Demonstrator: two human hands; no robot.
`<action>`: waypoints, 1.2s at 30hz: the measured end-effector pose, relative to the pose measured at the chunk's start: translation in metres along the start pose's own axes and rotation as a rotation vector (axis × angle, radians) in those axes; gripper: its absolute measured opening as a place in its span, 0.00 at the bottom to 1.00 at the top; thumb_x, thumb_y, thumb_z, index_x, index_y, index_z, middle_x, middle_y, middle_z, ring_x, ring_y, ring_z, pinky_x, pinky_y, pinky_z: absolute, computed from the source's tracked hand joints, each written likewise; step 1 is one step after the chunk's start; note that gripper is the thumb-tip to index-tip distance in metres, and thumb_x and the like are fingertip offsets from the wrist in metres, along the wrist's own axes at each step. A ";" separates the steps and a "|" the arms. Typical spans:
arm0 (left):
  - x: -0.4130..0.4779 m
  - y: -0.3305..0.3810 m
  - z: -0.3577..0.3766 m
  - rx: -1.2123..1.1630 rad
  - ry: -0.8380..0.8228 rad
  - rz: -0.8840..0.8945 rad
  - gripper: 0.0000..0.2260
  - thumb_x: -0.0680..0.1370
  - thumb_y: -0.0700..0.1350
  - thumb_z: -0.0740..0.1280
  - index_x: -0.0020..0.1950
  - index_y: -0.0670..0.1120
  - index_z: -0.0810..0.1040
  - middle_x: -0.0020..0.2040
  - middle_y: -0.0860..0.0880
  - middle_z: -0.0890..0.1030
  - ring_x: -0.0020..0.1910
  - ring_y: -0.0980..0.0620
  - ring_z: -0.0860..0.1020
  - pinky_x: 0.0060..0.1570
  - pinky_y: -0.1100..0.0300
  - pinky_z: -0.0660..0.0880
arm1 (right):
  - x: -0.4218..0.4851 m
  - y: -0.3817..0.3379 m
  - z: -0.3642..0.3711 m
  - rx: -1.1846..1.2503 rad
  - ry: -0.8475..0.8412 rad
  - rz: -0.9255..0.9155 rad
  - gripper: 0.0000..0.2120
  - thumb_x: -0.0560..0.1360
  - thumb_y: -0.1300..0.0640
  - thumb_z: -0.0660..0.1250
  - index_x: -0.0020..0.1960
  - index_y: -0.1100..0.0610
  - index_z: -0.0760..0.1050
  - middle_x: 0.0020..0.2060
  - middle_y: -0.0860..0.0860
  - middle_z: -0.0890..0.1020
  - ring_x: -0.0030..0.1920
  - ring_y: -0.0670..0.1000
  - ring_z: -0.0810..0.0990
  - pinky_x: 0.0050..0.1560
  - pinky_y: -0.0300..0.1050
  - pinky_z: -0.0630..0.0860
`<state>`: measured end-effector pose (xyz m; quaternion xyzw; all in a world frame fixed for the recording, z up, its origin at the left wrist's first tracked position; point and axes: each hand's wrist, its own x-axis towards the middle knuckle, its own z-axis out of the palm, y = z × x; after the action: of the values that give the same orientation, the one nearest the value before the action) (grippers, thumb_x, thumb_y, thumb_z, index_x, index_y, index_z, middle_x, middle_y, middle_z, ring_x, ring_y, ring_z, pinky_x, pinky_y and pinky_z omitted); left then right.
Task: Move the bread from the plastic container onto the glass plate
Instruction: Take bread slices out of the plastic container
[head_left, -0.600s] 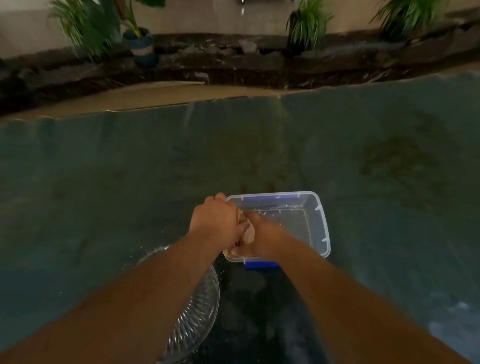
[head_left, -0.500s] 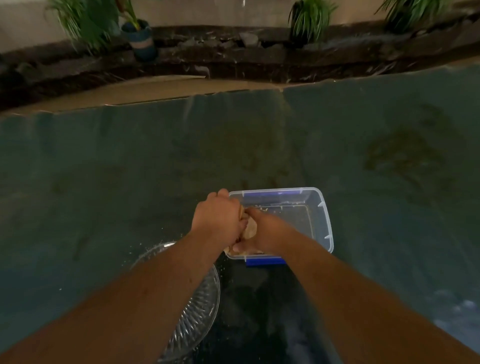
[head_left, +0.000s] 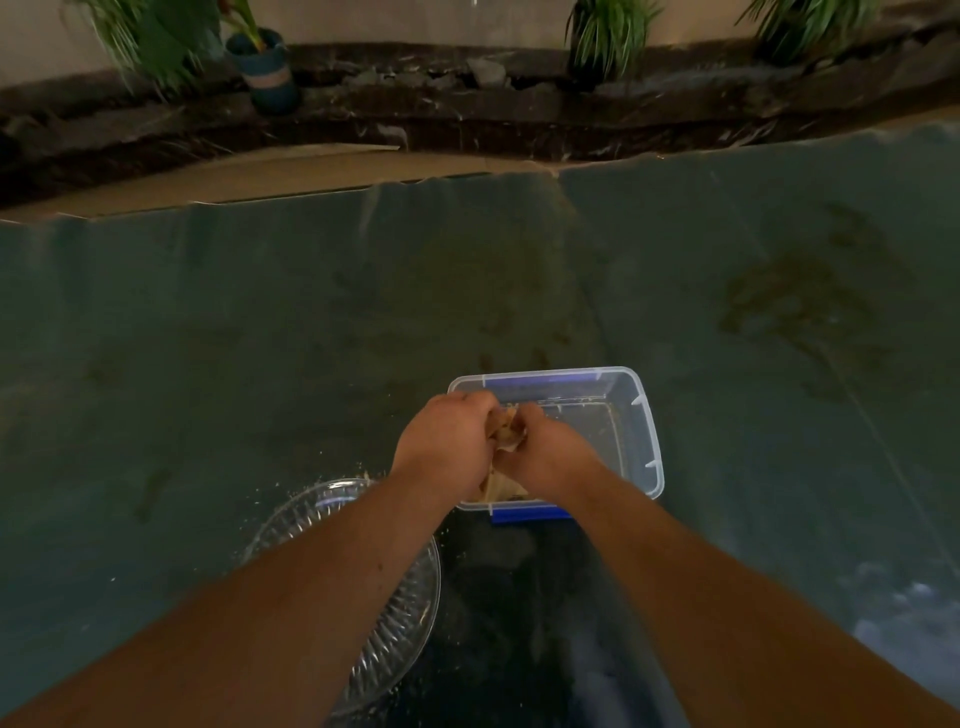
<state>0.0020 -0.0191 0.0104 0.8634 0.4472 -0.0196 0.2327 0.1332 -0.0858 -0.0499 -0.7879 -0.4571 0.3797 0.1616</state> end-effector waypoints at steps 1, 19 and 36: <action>-0.001 0.000 -0.001 -0.047 0.001 -0.031 0.08 0.78 0.47 0.72 0.54 0.55 0.77 0.47 0.50 0.81 0.43 0.53 0.78 0.43 0.54 0.80 | -0.002 -0.003 0.000 0.034 0.000 0.009 0.15 0.75 0.42 0.72 0.55 0.47 0.72 0.44 0.45 0.81 0.44 0.45 0.79 0.50 0.49 0.76; -0.034 -0.032 -0.064 -0.619 0.150 -0.209 0.14 0.74 0.41 0.73 0.51 0.61 0.78 0.47 0.57 0.82 0.42 0.58 0.80 0.35 0.61 0.76 | -0.042 -0.056 -0.030 0.085 0.292 0.163 0.12 0.75 0.61 0.67 0.51 0.45 0.72 0.38 0.47 0.80 0.37 0.47 0.79 0.30 0.41 0.70; -0.079 -0.111 -0.050 -0.845 0.157 -0.450 0.12 0.74 0.36 0.70 0.49 0.54 0.82 0.51 0.48 0.83 0.47 0.47 0.84 0.43 0.44 0.85 | 0.000 -0.032 0.015 -0.543 -0.159 -0.059 0.34 0.78 0.42 0.70 0.79 0.50 0.62 0.71 0.57 0.74 0.68 0.64 0.74 0.69 0.65 0.72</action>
<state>-0.1403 -0.0037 0.0318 0.5741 0.6077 0.1793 0.5186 0.1027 -0.0700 -0.0405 -0.7563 -0.5762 0.2992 -0.0806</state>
